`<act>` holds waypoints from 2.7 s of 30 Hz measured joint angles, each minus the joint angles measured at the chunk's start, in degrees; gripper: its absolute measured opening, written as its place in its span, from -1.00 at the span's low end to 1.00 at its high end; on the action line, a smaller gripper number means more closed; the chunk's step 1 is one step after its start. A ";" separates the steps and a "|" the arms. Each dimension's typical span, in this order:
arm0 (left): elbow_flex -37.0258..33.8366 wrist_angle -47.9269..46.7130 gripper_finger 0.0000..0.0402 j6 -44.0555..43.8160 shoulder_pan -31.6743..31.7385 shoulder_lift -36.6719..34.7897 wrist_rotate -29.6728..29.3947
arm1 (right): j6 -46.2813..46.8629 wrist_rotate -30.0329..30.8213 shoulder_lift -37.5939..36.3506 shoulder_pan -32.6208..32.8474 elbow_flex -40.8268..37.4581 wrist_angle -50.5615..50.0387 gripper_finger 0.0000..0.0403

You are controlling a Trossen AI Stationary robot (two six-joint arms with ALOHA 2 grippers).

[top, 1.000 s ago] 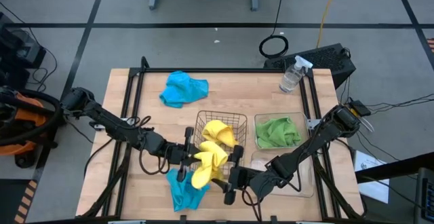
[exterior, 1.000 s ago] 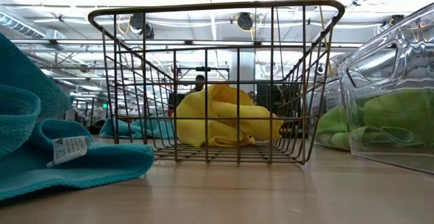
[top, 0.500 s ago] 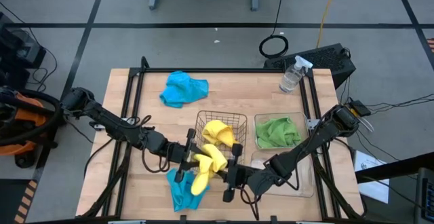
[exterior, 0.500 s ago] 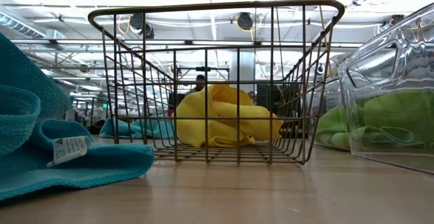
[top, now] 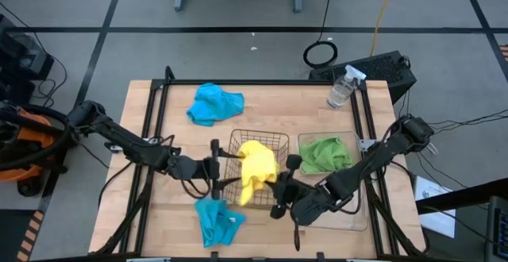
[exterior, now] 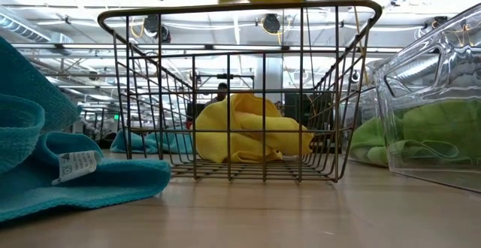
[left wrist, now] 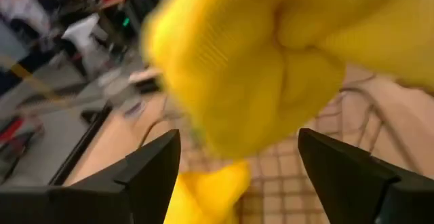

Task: Sort microfiber towel by color & place in baskets
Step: Put the yellow microfiber cloth into the wire basket, then put the top blue microfiber cloth into the bottom transparent bin

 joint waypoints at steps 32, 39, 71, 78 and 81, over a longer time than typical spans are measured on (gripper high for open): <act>-0.03 -9.10 0.53 -0.35 24.51 -1.41 -22.52 | 0.12 -32.74 5.37 -14.13 -0.07 -15.46 0.10; -0.03 -13.13 0.53 -0.51 32.18 -1.65 -21.51 | 3.45 -32.72 0.57 -13.97 -0.07 -23.27 0.27; -0.23 -27.53 0.53 -18.88 62.24 2.91 18.26 | 21.67 1.61 -5.93 5.66 -8.03 -26.25 0.17; -0.21 -24.10 0.53 -16.79 62.82 12.83 18.28 | 21.37 1.62 -5.93 4.69 -8.03 -26.46 0.17; -0.21 -23.06 0.53 -16.28 62.82 17.13 18.25 | 21.16 1.42 -5.93 4.52 -8.03 -26.72 0.17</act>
